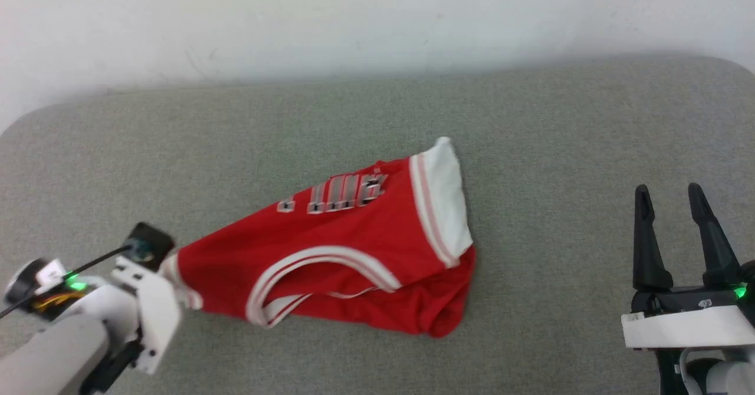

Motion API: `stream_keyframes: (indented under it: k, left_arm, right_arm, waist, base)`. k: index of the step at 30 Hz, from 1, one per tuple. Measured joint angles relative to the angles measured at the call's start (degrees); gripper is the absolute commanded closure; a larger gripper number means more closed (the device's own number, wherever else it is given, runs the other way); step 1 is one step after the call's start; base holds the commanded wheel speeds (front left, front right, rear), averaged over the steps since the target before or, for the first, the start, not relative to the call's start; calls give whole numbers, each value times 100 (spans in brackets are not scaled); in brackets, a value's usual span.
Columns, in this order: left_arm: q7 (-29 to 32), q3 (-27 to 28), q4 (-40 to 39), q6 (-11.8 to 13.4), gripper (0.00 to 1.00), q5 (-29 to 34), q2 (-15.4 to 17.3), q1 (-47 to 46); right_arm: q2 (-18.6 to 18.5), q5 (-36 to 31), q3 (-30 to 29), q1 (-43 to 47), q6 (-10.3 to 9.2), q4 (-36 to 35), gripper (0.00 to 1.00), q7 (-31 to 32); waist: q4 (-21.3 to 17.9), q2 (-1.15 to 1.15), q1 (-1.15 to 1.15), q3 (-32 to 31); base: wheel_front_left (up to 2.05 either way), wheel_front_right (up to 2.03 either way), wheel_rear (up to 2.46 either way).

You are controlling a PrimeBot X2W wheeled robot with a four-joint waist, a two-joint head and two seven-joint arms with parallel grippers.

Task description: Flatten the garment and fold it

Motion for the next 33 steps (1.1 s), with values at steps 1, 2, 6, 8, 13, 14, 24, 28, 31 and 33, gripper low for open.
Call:
stream_keyframes:
  k: [1,2,6,8,13,14,24,28,31,33]
  left_arm:
    - [2,2,98,27,100,-20,94,66]
    - [-3,41,179,66,100,-86,141,153]
    - [-10,86,532,78,100,-442,57,453]
    - [-137,99,733,85,93,-548,-82,564]
    - [-892,290,983,120,0,-689,-489,637]
    - [-1103,342,967,151,0,-686,-531,645]
    - [-3245,1419,74,1393,0,-564,-661,1245]
    - [-3331,2167,-444,1913,0,-84,-949,1711]
    - [-3337,2886,-995,2093,0,535,-1378,2152]
    - [-3337,3282,-1236,2091,0,915,-1672,2503]
  right_arm:
    - [-1,-1,1,0,0,2,0,0]
    - [-2,-1,-1,0,0,5,0,0]
    - [-3,-3,-12,1,0,30,0,0]
    - [-3,-7,-1,2,0,45,0,0]
    - [-4,-86,11,30,0,86,0,0]
    - [-3,-127,13,34,0,82,0,0]
    - [-5,-679,7,-257,0,-155,0,0]
    - [-196,-808,308,-722,1,-93,0,0]
    - [-602,-769,676,-1128,1,264,0,0]
    - [-917,-670,1031,-1415,1,649,0,0]
  waist:
    - [-9,0,0,4]
    - [-24,0,0,8]
    - [-72,0,0,21]
    - [-92,0,0,11]
    - [-89,0,0,-113]
    - [-81,0,0,-150]
    - [148,0,0,-476]
    - [275,0,0,-507]
    - [354,0,0,-493]
    - [397,0,0,-470]
  base:
    - [0,0,0]
    - [0,0,0]
    - [0,0,0]
    - [0,0,0]
    - [0,0,0]
    - [0,0,0]
    - [0,0,0]
    - [0,0,0]
    - [0,0,0]
    - [0,0,0]
